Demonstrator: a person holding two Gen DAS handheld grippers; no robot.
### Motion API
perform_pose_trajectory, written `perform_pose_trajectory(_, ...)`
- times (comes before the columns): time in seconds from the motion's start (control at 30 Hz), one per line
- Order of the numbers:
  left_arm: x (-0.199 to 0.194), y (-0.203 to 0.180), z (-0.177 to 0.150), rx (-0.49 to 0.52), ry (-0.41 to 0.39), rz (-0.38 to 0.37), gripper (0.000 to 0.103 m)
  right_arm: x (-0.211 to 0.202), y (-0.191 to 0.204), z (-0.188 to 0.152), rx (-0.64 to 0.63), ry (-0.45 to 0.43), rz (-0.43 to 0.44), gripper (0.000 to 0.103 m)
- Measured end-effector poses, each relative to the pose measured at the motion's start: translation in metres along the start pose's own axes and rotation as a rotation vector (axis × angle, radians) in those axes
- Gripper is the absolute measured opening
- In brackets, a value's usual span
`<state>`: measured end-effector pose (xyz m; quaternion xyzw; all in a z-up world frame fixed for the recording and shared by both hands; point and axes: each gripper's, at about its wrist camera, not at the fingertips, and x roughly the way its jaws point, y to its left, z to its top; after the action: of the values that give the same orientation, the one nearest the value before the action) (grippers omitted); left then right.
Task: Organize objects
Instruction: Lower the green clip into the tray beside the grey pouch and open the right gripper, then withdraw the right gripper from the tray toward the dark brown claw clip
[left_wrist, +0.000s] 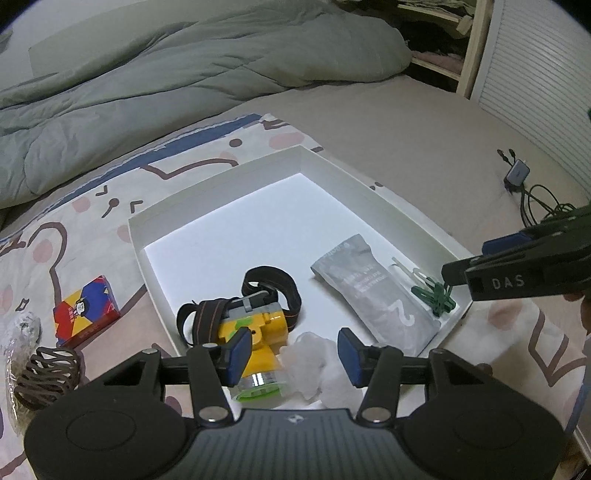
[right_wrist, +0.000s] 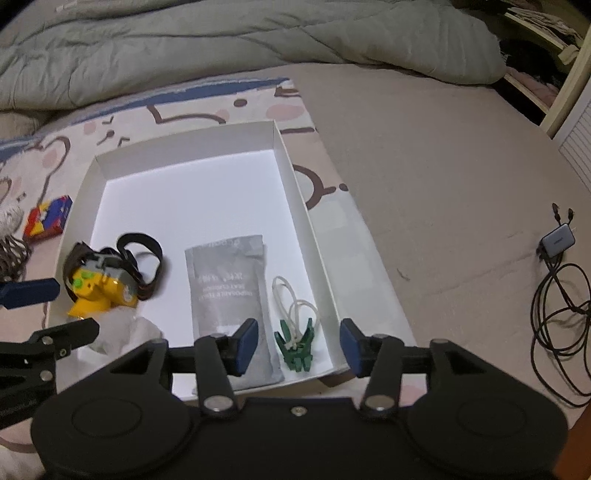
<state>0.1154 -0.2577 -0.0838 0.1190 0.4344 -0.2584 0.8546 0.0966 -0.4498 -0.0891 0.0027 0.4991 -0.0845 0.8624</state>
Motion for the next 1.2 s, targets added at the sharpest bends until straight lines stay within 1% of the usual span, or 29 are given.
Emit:
perform_pose_trajectory(0.13,-0.003,0.004,0.001,-0.013,-0.005,0.006,0.054,-0.006,0.0,0.0,0.008,-0.017,0.006,0.055)
perform_pose_trajectory(0.2,-0.004,0.007,0.001,-0.021,-0.008,0.014,0.061,-0.008,0.0,-0.001,0.01,-0.025,0.011,0.058)
perform_pose_trajectory(0.23,-0.005,0.008,0.001,-0.024,-0.01,0.02,0.062,-0.01,0.001,-0.001,0.012,-0.029,0.014,0.06)
perform_pose_trajectory(0.3,-0.007,0.011,0.002,-0.034,-0.013,0.031,0.071,-0.012,0.001,-0.002,0.013,-0.037,0.013,0.062)
perform_pose_trajectory(0.33,-0.008,0.013,0.002,-0.04,-0.015,0.038,0.074,-0.013,0.001,-0.003,0.013,-0.043,0.014,0.065)
perform_pose_trajectory(0.4,-0.01,0.017,0.002,-0.051,-0.025,0.055,0.084,-0.014,0.001,-0.003,0.015,-0.052,0.013,0.071)
perform_pose_trajectory(0.57,-0.013,0.028,0.002,-0.085,-0.035,0.091,0.096,-0.015,-0.003,-0.005,0.026,-0.068,0.004,0.078)
perform_pose_trajectory(0.67,-0.013,0.035,0.002,-0.104,-0.035,0.111,0.102,-0.016,-0.005,-0.005,0.036,-0.081,0.0,0.087)
perform_pose_trajectory(0.8,-0.013,0.043,0.001,-0.138,-0.025,0.121,0.103,-0.019,-0.005,-0.008,0.022,-0.102,-0.003,0.1)
perform_pose_trajectory(0.87,-0.013,0.046,0.002,-0.163,-0.026,0.119,0.103,-0.02,-0.004,-0.008,0.015,-0.103,-0.005,0.101)
perform_pose_trajectory(0.9,-0.014,0.047,0.001,-0.172,-0.027,0.117,0.103,-0.02,-0.003,-0.009,0.009,-0.105,-0.005,0.103)
perform_pose_trajectory(1.07,-0.018,0.049,0.002,-0.193,-0.037,0.111,0.103,-0.024,-0.004,-0.008,0.026,-0.127,-0.014,0.103)
perform_pose_trajectory(1.13,-0.019,0.05,0.001,-0.197,-0.038,0.114,0.103,-0.025,-0.005,-0.007,0.037,-0.13,0.003,0.103)
perform_pose_trajectory(1.2,-0.021,0.051,0.001,-0.202,-0.038,0.116,0.103,-0.025,-0.005,-0.006,0.047,-0.133,-0.002,0.103)
